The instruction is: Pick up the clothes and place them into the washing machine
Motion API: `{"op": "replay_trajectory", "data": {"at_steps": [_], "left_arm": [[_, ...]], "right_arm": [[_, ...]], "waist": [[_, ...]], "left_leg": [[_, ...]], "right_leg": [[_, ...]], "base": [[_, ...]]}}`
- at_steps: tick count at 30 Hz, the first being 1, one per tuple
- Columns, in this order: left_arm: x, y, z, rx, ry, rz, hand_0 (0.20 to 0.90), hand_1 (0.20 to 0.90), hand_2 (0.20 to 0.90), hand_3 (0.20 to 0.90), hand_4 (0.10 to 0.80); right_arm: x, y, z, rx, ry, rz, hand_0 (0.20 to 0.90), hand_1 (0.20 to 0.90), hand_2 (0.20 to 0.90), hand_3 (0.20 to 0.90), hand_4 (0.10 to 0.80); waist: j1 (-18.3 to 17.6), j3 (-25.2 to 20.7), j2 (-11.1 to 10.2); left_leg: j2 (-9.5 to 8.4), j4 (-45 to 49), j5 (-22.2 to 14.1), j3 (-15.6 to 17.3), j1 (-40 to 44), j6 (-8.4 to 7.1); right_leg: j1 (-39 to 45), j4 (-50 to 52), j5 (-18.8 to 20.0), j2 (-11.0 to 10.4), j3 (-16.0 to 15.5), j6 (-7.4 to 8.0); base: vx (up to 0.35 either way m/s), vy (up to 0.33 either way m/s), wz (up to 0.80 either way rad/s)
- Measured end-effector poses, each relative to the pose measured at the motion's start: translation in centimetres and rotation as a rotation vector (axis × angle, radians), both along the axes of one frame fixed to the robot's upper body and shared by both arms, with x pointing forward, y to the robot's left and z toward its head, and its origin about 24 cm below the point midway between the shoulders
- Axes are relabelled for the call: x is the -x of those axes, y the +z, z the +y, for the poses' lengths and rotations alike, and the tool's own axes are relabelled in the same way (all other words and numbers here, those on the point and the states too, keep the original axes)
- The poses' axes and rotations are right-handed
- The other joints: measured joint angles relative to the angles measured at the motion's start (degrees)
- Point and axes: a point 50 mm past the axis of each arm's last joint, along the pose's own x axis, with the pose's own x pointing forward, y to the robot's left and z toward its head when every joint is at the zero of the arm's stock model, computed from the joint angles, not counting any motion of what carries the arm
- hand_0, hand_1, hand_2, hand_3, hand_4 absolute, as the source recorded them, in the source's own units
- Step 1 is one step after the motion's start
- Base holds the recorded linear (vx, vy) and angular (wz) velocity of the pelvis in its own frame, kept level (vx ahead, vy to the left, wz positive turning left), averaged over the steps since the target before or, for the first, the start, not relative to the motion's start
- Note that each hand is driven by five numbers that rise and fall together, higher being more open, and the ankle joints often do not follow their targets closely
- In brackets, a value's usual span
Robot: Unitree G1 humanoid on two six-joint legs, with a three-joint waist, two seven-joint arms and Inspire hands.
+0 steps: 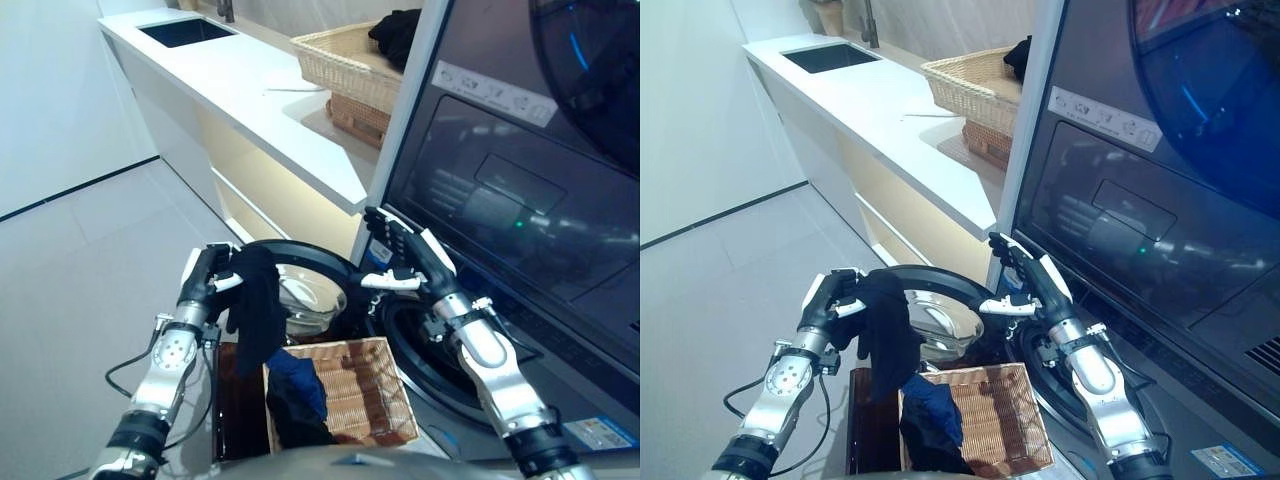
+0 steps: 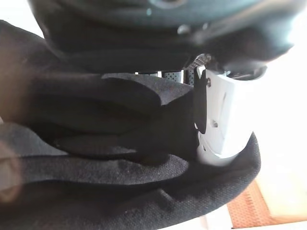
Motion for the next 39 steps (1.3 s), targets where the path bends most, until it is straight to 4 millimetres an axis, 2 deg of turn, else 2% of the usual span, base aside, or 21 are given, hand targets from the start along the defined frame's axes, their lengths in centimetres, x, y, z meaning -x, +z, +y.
{"op": "replay_trajectory", "data": {"at_steps": [5,10,13,17,25,34,39], "left_arm": [[-0.2,0.7,-0.3,0.022,-0.010,-0.030,0.200,0.200,0.200,0.200,0.300],[-0.3,1.2,-0.5,0.062,-0.012,-0.053,0.200,0.200,0.200,0.200,0.300],[-0.4,1.3,-0.6,0.097,-0.007,-0.058,0.200,0.200,0.200,0.200,0.300],[-0.5,1.3,-1.2,0.162,-0.018,-0.058,0.200,0.200,0.200,0.200,0.300],[-1.3,1.7,-3.0,0.316,-0.050,-0.071,0.200,0.200,0.200,0.200,0.300],[-1.7,1.6,-5.9,0.524,-0.095,-0.055,0.200,0.200,0.200,0.200,0.300],[-1.6,1.5,-6.6,0.562,-0.111,-0.042,0.200,0.200,0.200,0.200,0.300]], "right_arm": [[0.2,-1.5,-0.4,0.010,-0.013,0.064,0.900,0.900,0.900,0.900,0.800],[1.0,-5.7,-1.1,-0.016,-0.048,0.268,0.900,0.900,0.900,0.900,0.800],[1.8,-7.9,-0.4,-0.048,-0.050,0.377,0.900,0.900,0.900,0.900,0.800],[2.6,-9.7,0.9,-0.044,0.017,0.471,0.900,0.900,0.900,0.900,0.800],[2.4,-10.8,2.6,-0.087,0.046,0.532,0.900,0.900,0.900,0.900,0.800],[1.4,-11.4,4.7,-0.267,0.038,0.583,0.900,0.900,0.900,0.900,0.800],[1.3,-11.6,5.8,-0.293,0.033,0.597,0.900,0.900,0.900,0.900,0.800]], "waist": [[0.1,0.0,0.0],[0.2,0.1,0.1],[0.2,0.2,0.3],[0.2,0.2,0.3],[0.3,0.3,0.5],[0.2,0.3,0.6],[0.2,0.3,0.7]], "left_leg": [[-0.01,0.0,0.0,0.0,0.0,0.00],[0.01,0.0,0.0,0.0,0.0,0.00],[0.00,0.0,0.0,0.0,0.0,0.00],[0.01,0.0,0.0,-0.2,0.0,0.00],[-0.01,0.0,0.0,-0.4,0.0,0.00],[0.00,0.0,0.0,-0.4,0.0,0.00],[0.00,0.0,0.0,-0.4,0.0,0.00]], "right_leg": [[0.0,0.0,0.0,0.0,0.0,0.00],[0.0,0.0,0.0,0.0,0.0,-0.01],[0.0,0.0,0.0,0.0,0.0,0.00],[0.0,0.0,0.0,0.0,0.0,-0.01],[0.1,0.0,0.0,0.0,-0.1,-0.01],[0.1,0.0,0.0,0.0,-0.1,-0.02],[0.1,0.0,0.0,0.0,-0.1,-0.02]], "base": [[-0.003,0.002,0.01],[-0.003,-0.001,0.01],[0.000,0.000,0.00],[-0.003,-0.001,0.02],[0.000,0.000,0.00],[0.000,0.000,0.00],[0.000,0.000,0.00]]}}
